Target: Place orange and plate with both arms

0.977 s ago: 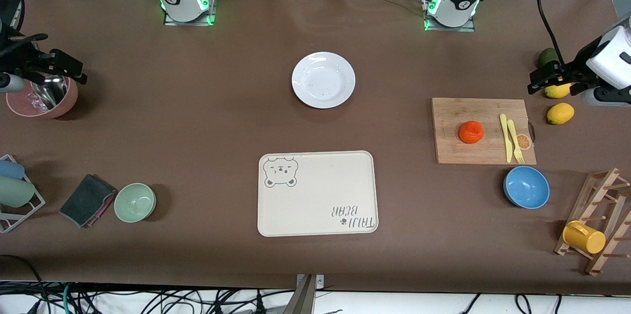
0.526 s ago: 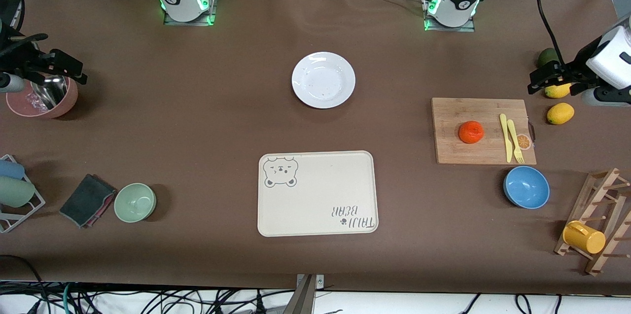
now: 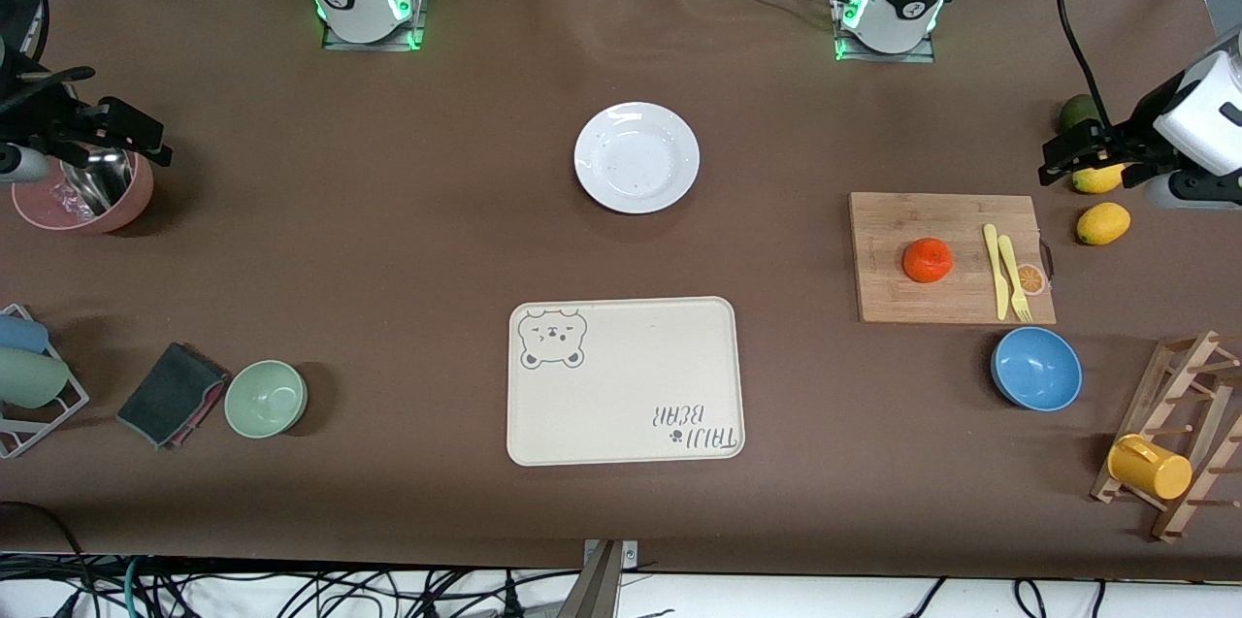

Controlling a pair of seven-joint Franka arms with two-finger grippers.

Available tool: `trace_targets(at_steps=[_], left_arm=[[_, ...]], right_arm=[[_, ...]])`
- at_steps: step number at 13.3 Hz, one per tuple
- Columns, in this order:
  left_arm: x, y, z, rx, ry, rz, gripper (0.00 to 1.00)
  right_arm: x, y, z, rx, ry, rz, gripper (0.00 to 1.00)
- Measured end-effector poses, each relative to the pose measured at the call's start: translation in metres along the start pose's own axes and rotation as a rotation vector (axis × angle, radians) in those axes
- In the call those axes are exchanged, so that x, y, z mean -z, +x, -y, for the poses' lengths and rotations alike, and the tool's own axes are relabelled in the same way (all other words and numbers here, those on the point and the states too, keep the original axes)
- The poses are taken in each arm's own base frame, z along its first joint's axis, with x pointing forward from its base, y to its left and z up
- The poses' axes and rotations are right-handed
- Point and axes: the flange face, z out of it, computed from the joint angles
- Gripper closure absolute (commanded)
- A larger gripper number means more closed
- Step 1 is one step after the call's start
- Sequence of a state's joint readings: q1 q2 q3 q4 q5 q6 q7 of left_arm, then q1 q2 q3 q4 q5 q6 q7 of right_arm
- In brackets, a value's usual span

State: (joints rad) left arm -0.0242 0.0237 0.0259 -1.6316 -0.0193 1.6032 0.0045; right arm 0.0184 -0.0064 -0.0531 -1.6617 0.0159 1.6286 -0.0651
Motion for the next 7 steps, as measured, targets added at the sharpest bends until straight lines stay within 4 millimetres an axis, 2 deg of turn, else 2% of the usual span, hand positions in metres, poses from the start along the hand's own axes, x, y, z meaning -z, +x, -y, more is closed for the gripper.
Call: trace_targets(at_steps=[7], left_arm=[[-0.0049,-0.0005,0.0,-0.003,0.0,0.025,0.0]], right_arm=[[-0.0072,0.0033,0.0012,0.002,0.0,0.012,0.0]])
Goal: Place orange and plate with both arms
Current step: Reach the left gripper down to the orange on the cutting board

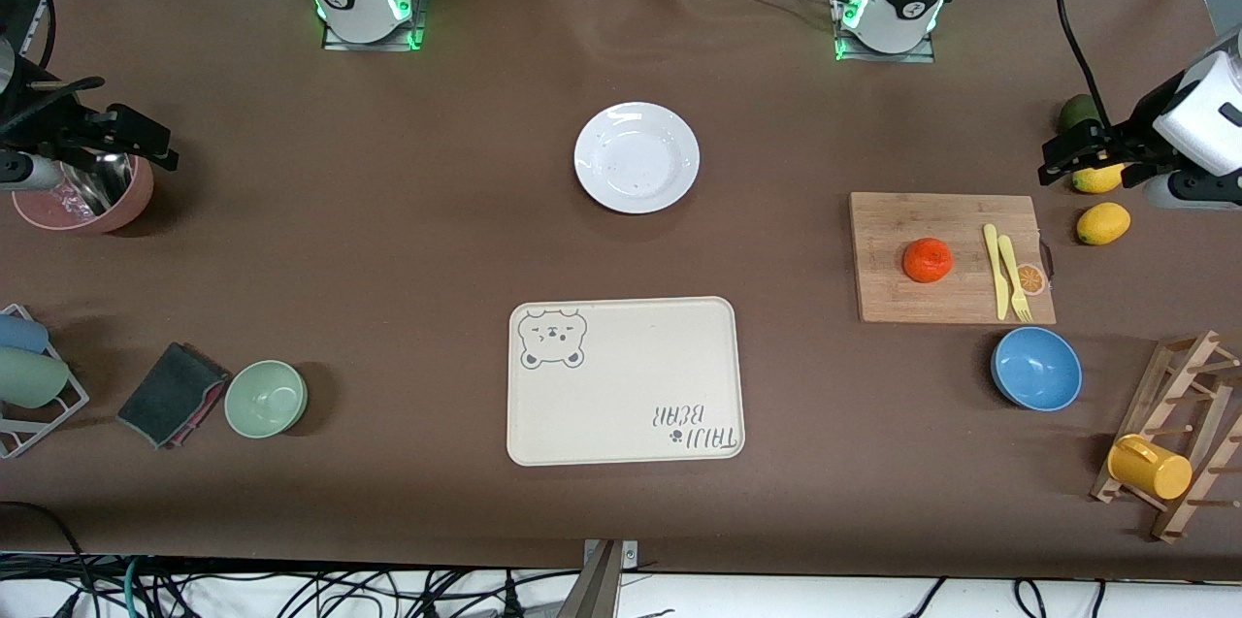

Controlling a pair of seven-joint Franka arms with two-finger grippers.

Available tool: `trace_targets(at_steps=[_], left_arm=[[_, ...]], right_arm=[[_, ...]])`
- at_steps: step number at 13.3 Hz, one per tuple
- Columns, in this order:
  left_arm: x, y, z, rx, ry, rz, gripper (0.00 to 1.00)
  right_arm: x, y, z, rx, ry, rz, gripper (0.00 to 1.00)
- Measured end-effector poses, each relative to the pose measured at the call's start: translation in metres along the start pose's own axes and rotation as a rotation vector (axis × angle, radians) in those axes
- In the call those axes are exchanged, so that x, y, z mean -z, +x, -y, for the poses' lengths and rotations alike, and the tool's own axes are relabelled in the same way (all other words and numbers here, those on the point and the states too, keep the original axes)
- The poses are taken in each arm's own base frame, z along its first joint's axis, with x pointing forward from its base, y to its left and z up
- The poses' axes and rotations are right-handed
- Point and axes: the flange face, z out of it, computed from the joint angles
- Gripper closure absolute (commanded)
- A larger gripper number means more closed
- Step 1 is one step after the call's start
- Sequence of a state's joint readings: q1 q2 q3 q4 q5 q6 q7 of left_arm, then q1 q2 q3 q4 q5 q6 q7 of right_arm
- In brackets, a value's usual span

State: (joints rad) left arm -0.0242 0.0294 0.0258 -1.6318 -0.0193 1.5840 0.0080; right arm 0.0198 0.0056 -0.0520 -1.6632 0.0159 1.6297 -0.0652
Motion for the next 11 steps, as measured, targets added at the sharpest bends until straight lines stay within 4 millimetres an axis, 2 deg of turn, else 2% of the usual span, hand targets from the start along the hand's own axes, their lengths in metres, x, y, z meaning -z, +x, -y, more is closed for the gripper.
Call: trace_targets(at_steps=[3,6,8,11], left_arm=[[-0.026,0.006,-0.003,-0.026,0.0,0.088,0.0],[-0.061,0.019,-0.026,-0.068,0.003,0.159,0.0],[-0.096,0.031,-0.032,-0.077,0.006,0.221,0.0],[-0.165,0.053,-0.02,-0.06,0.02,0.308,0.0]], right_arm=[[0.0,0.0,0.0,0.0,0.0,0.0,0.0],[0.0,0.0,0.0,0.0,0.0,0.0,0.0],[0.0,0.0,0.0,0.001,0.0,0.0,0.0],[-0.001,0.0,0.0,0.001,0.0,0.001,0.0]])
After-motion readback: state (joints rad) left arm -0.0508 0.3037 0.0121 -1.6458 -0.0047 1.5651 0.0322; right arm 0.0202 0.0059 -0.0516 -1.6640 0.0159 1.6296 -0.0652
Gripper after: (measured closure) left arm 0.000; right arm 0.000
